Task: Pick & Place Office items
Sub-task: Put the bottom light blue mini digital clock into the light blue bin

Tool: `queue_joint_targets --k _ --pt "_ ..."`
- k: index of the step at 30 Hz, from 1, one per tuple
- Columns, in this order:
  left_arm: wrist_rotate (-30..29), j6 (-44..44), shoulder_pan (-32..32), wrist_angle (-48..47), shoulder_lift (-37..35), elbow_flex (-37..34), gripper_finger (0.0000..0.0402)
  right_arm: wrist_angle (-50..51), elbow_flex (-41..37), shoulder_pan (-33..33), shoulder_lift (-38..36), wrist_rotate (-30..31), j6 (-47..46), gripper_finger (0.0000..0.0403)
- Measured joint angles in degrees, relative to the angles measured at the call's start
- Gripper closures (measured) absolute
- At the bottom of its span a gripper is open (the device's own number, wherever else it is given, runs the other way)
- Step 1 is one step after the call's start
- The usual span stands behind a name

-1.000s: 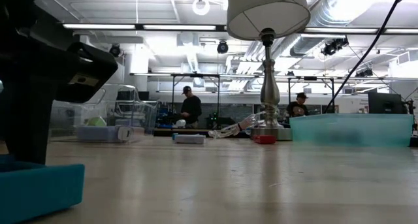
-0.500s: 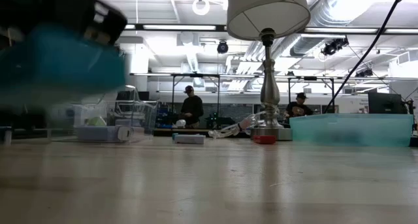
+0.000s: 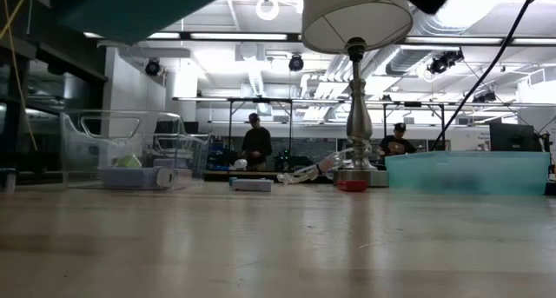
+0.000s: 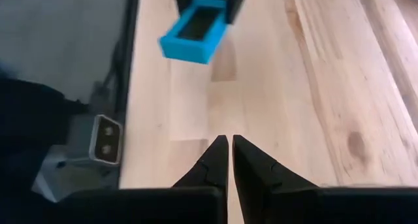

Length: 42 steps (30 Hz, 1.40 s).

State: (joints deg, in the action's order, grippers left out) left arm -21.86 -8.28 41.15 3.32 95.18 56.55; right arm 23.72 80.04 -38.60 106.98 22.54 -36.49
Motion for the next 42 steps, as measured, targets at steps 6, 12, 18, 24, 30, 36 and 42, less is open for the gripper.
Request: queue_joint_targets --k 6,12,18,24,30,36,42 --pt "-3.51 -0.08 -0.24 0.99 0.00 0.00 0.0241 -0.46 -1.60 0.34 0.00 1.99 -2.69 0.0394" --pt "-9.18 0.99 -0.28 2.69 0.00 0.00 0.0241 -1.81 -2.06 0.34 0.00 2.00 -1.59 0.0394" --pt "-11.13 1.03 -0.26 3.22 0.00 0.00 0.0241 -2.54 -2.09 0.41 0.00 1.66 -0.79 0.0394" --pt "-11.13 1.03 -0.26 3.20 0.02 0.00 0.0241 -2.85 -2.09 0.41 0.00 1.08 -0.93 0.0365" --pt "-11.13 0.98 -0.26 3.19 0.02 0.00 0.0241 -3.99 -2.09 0.52 0.00 1.42 -0.81 0.0285" --pt "-11.27 0.22 -0.40 3.22 0.02 0.00 0.0241 -4.71 -2.09 0.93 0.00 2.62 -0.79 0.0231" --pt "-11.29 -0.65 -1.11 3.96 0.02 0.00 0.0241 -5.12 -2.09 2.65 1.24 2.42 0.34 0.0198"
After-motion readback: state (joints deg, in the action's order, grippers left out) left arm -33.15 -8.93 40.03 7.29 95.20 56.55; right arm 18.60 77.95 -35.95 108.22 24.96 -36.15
